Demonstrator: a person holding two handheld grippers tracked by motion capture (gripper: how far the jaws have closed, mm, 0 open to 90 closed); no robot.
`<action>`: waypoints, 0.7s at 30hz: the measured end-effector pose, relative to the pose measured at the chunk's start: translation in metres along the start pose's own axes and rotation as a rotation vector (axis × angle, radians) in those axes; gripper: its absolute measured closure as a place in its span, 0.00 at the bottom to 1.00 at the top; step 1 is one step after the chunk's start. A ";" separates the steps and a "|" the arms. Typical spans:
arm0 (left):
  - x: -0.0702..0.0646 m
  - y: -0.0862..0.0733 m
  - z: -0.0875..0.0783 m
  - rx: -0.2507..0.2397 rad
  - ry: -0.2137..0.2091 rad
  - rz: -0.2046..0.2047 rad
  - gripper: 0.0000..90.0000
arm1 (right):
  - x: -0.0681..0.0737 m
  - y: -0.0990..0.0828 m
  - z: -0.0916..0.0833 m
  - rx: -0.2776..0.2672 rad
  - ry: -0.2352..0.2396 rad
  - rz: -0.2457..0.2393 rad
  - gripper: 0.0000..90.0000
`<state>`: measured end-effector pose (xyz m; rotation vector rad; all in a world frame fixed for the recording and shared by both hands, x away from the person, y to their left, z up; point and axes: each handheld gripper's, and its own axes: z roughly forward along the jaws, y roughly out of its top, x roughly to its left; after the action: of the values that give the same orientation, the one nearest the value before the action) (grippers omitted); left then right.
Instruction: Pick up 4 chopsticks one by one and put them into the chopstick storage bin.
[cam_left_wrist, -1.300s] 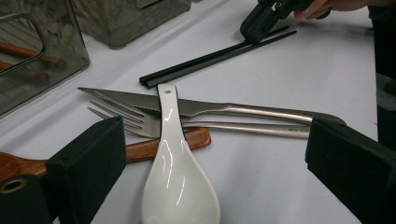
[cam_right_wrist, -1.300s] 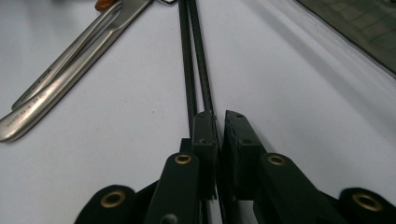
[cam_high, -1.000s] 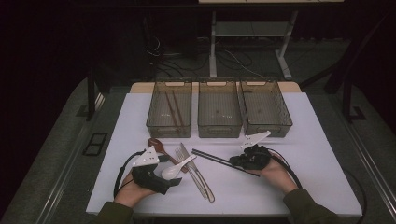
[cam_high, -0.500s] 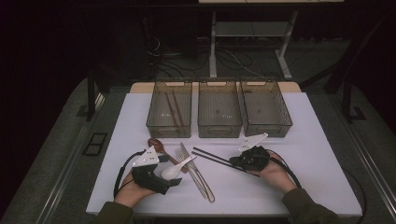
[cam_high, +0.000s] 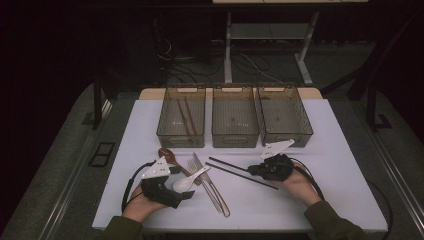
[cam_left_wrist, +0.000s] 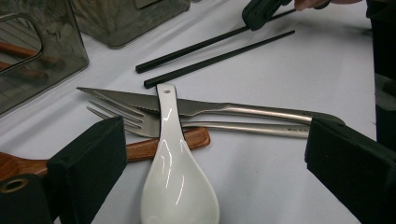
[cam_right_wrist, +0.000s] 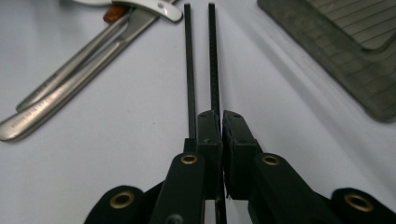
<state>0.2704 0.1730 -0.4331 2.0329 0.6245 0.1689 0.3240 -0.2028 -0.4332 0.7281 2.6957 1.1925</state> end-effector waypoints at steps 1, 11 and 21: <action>0.000 0.000 0.000 0.001 0.000 0.000 0.06 | 0.000 0.001 -0.002 -0.011 0.002 0.000 0.96; 0.000 0.000 0.000 0.002 0.000 0.000 0.06 | -0.001 0.009 -0.023 -0.105 0.006 0.020 0.96; 0.000 0.000 0.002 0.009 -0.005 0.000 0.06 | -0.005 0.021 -0.038 -0.186 0.005 0.035 0.96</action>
<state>0.2706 0.1718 -0.4343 2.0410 0.6230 0.1613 0.3255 -0.2189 -0.3924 0.7484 2.5407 1.4302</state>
